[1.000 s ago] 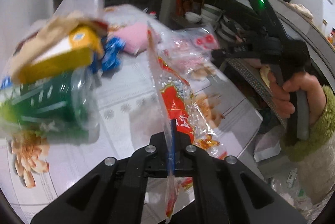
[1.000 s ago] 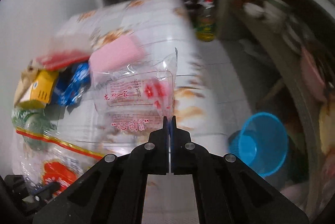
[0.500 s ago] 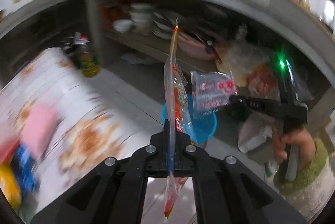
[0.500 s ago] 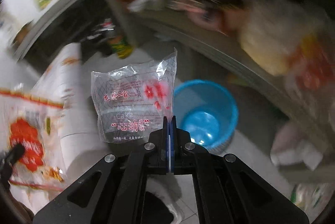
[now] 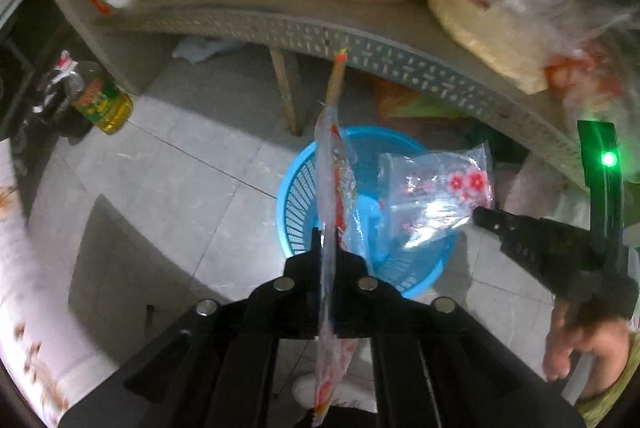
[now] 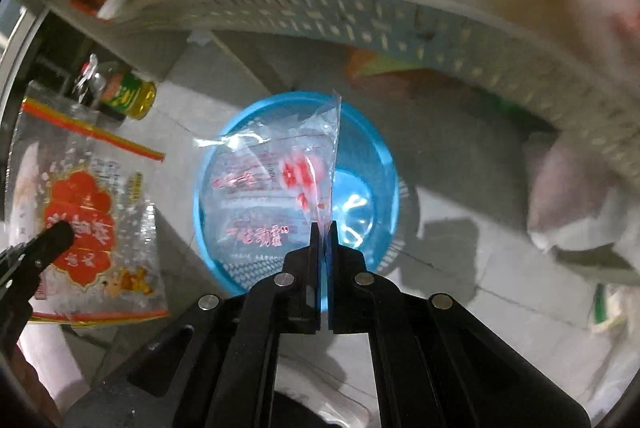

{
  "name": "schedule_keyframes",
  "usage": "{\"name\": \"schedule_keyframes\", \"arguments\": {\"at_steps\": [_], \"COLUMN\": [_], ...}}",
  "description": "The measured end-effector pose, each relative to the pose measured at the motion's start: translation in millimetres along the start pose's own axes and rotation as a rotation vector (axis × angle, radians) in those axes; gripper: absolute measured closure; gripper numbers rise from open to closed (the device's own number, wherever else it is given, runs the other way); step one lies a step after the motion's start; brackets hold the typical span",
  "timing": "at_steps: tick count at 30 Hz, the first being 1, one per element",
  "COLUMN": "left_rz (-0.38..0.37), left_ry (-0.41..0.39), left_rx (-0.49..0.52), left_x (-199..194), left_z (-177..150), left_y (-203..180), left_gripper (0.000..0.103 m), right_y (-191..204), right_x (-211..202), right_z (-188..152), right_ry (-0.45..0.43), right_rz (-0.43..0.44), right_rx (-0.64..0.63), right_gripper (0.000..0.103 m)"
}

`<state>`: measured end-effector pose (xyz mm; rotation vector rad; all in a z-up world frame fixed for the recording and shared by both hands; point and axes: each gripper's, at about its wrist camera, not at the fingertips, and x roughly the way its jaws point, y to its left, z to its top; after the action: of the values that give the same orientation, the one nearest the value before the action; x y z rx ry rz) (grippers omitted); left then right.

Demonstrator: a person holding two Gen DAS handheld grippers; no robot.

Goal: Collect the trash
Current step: 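Carry both bags over the blue wastebasket and open both grippers, then grasp the pink scrubbing sponge with the right gripper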

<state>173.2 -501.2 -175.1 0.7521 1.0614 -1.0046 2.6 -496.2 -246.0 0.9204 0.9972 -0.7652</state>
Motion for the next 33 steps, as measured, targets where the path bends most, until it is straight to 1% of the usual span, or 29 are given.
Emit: {"name": "schedule_keyframes", "arguments": {"at_steps": [1,2,3,4,5,7,11,15,17,18,20,21,23,24,25,27,28,29,31,33], "left_rz": [0.011,0.016,0.022,0.028,0.032,0.031,0.041,-0.001,-0.05,-0.063,-0.096,-0.107,-0.139,-0.154,-0.174,-0.194,-0.212,-0.224,-0.236,-0.238], "left_ry": [0.011,0.016,0.015,0.007,-0.002,-0.011,-0.054,-0.095,-0.137,-0.15,-0.203,-0.23,-0.304,-0.321,-0.336,-0.352,-0.362,-0.371,-0.383,-0.396], "left_rx": [0.001,-0.006,-0.015,-0.02,-0.02,-0.016,-0.027,-0.069,-0.087,-0.091,-0.127,-0.143,-0.215,-0.241,-0.272,-0.333,-0.379,-0.41,-0.477,-0.537], "left_x": [10.8,18.0,23.0,23.4,21.5,16.8,-4.0,-34.3,-62.2,-71.1,-104.9,-116.9,-153.8,-164.9,-177.7,-198.3,-212.7,-220.5,-238.3,-254.2], "left_z": [6.3,10.2,13.4,12.8,12.0,11.0,7.9,-3.7,-19.0,-24.4,-47.3,-56.9,-90.1,-102.1,-116.6,-144.7,-166.7,-181.1,-213.6,-246.4], "left_y": [-2.1,-1.4,0.9,2.3,3.2,3.5,10.2,24.0,34.0,35.2,45.6,48.6,63.5,68.3,75.3,87.5,96.7,102.5,113.9,125.1], "left_gripper": [0.073,0.06,0.042,0.039,0.038,0.032,0.028,0.026,0.025,0.023,0.023,0.02,0.015,0.013,0.012,0.008,0.006,0.006,0.006,0.006], "right_y": [-2.1,-4.9,-6.5,-9.4,-11.2,-13.2,-15.5,-13.6,-13.2,-13.3,-2.7,5.2,20.5,29.0,38.4,65.7,79.6,90.0,123.0,156.8], "right_x": [11.8,17.8,22.8,31.7,35.1,38.6,27.5,8.3,-4.5,-9.8,-31.0,-42.6,-63.2,-72.6,-83.0,-110.6,-122.5,-131.4,-159.0,-182.6], "right_z": [1.0,5.4,4.9,2.5,-0.9,-2.2,-15.2,-24.5,-27.8,-30.7,-42.4,-48.3,-58.5,-62.3,-65.7,-73.7,-75.5,-78.4,-86.5,-96.9], "right_ry": [-0.001,-0.002,0.002,0.014,0.019,0.018,-0.002,-0.027,-0.039,-0.045,-0.065,-0.079,-0.104,-0.112,-0.121,-0.148,-0.163,-0.173,-0.199,-0.217], "right_rz": [0.002,0.003,0.004,-0.01,-0.024,-0.019,-0.003,0.009,0.02,0.028,0.052,0.063,0.09,0.102,0.118,0.171,0.186,0.197,0.245,0.313], "right_rx": [0.023,0.037,0.048,0.066,0.076,0.082,0.064,0.046,0.037,0.029,-0.012,-0.041,-0.097,-0.125,-0.159,-0.255,-0.301,-0.335,-0.439,-0.522], "right_gripper": [0.09,0.074,0.061,0.058,0.058,0.056,0.05,0.048,0.047,0.046,0.043,0.039,0.035,0.034,0.033,0.027,0.026,0.024,0.02,0.016]}}
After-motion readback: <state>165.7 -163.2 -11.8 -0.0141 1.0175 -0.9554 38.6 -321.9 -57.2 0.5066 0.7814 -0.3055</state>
